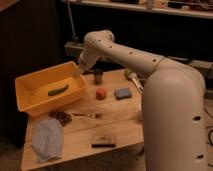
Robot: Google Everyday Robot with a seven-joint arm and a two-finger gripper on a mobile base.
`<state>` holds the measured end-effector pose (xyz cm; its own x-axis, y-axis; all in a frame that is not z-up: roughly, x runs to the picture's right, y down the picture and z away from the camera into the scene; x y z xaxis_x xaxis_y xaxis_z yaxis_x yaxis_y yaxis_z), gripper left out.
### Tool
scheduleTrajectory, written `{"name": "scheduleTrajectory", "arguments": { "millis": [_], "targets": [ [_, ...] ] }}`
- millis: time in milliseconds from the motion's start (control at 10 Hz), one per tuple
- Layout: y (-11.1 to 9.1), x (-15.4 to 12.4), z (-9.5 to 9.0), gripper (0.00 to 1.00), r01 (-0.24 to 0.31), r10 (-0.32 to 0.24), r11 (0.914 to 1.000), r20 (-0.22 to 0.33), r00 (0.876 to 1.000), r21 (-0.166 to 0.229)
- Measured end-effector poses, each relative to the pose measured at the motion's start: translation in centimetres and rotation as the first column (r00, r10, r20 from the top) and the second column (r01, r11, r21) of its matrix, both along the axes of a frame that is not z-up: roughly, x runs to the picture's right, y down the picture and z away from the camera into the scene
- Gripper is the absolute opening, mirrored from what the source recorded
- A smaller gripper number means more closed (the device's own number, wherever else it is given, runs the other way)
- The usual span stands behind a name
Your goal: Place pepper in paper cup
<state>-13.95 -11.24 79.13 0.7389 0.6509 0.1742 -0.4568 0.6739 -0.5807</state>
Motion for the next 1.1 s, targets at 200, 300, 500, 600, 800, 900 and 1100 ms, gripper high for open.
{"name": "scheduleTrajectory", "arguments": {
  "millis": [200,300,500,600,800,900,1100],
  "targets": [
    [-0.5,-0.5,0.1,0.65,0.006,-0.006,1.0000,0.058,0.998,-0.002],
    [-0.4,-0.9,0.0,0.65,0.009,-0.009,1.0000,0.068,0.998,-0.003],
    [-0.5,-0.5,0.1,0.65,0.016,-0.016,0.9999,0.063,0.998,-0.003],
    [-0.6,-0.8,0.4,0.65,0.049,-0.049,0.9988,0.075,0.996,0.007],
    [-1.1,-3.1,1.2,0.65,0.149,-0.155,0.9872,0.126,0.980,0.055],
    [-1.2,-4.6,1.7,0.65,0.193,-0.201,0.9787,0.142,0.969,0.069],
    [-0.9,-6.7,2.5,0.65,0.279,-0.291,0.9559,0.171,0.941,0.092]
  ]
}}
